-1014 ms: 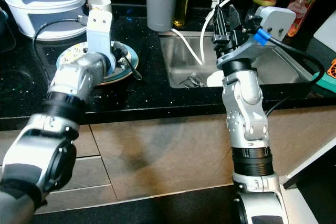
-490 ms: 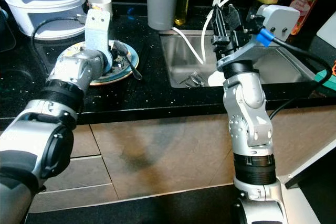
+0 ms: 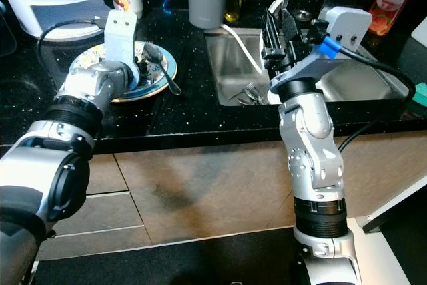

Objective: Kitchen organization

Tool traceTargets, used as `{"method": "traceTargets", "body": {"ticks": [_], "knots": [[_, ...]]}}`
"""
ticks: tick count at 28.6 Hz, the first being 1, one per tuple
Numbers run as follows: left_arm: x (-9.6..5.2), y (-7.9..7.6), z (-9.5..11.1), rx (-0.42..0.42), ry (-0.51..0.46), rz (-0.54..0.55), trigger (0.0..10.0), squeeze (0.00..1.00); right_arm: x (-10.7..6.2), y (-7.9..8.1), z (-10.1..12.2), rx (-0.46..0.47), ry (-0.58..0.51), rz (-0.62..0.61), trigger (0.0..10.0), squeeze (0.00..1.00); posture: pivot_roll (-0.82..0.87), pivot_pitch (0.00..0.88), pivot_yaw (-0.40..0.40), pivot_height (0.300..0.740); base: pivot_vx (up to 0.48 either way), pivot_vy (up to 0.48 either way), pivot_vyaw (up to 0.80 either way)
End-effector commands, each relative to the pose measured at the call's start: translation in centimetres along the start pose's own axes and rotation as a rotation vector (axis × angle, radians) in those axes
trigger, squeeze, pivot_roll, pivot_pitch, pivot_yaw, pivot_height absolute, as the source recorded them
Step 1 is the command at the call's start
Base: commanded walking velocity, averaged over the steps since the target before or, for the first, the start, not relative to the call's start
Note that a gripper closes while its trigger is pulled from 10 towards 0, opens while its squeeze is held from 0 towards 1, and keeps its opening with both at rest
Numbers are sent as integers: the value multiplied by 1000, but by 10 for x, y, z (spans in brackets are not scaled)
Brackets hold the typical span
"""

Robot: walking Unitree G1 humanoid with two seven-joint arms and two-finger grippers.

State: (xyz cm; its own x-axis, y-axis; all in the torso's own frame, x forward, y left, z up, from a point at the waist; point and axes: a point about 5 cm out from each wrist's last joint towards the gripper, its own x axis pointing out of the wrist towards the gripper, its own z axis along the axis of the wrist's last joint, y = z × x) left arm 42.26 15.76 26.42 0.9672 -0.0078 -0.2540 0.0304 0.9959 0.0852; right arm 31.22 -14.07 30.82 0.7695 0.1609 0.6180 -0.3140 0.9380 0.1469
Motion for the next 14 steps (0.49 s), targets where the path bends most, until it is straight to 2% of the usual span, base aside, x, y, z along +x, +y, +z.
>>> {"method": "traceTargets", "body": {"ticks": [1,2,3,5,7,11,12,13,14], "knots": [[3,2,-21,-16,100,-16,9020,0,-2,1,0,8,4,4,10000,0,96,130,-59,740,0,0,0],[3,1,-22,-7,104,-17,471,0,-2,1,0,7,4,4,10000,0,92,126,-58,740,0,0,0],[3,1,-24,15,107,-15,0,0,-2,1,0,7,5,3,10000,0,92,124,-58,740,0,0,0],[4,1,-24,29,102,0,0,0,-1,1,0,6,5,2,10000,0,91,115,-59,740,0,0,0],[3,3,-13,72,40,41,0,0,2,1,2,2,-2,5,10000,0,91,100,-61,740,0,0,0],[1,4,-3,89,-4,63,0,0,5,1,3,1,-10,10,10000,0,91,79,-64,740,0,0,0],[-1,6,7,109,-72,88,0,0,6,1,4,-1,-15,12,10000,0,90,70,-66,740,0,0,0],[-1,6,7,109,-72,88,0,0,6,1,4,-1,-15,12,10000,0,90,70,-66,740,0,0,0],[-6,12,24,141,-183,170,2431,0,7,1,5,-3,-22,15,10000,0,89,64,-67,740,0,0,0]]}}
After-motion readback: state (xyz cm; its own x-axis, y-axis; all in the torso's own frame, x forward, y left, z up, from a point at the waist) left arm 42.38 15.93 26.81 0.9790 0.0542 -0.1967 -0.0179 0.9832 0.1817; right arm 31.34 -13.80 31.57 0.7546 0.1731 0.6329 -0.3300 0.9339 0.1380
